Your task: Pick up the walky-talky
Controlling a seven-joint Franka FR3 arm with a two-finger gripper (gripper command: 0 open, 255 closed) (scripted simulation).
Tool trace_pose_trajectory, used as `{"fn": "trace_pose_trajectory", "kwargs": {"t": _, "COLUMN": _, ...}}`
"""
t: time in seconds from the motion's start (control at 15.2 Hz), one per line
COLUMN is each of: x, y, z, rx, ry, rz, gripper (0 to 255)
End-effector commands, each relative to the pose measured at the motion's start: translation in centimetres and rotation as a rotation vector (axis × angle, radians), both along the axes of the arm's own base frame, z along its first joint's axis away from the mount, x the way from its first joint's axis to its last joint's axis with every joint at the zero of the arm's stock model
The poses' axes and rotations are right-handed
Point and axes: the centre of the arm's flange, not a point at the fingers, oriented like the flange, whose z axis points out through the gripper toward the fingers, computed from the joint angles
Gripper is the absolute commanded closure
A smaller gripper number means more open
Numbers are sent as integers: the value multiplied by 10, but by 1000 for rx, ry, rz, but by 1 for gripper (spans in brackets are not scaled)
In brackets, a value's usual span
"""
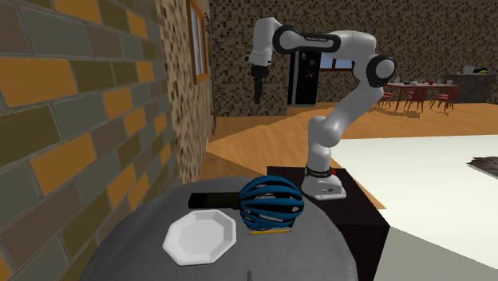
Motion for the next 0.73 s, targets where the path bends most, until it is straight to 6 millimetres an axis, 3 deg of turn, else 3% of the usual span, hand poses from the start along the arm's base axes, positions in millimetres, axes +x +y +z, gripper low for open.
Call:
{"fn": "trace_pose_trajectory", "kwargs": {"t": 0.0, "x": 0, "y": 0, "z": 0, "rx": 0, "ry": 0, "rz": 0, "gripper": 0}}
{"fn": "trace_pose_trajectory", "kwargs": {"t": 0.66, "x": 28, "y": 103, "z": -74, "rx": 24, "ry": 34, "rz": 4, "gripper": 0}}
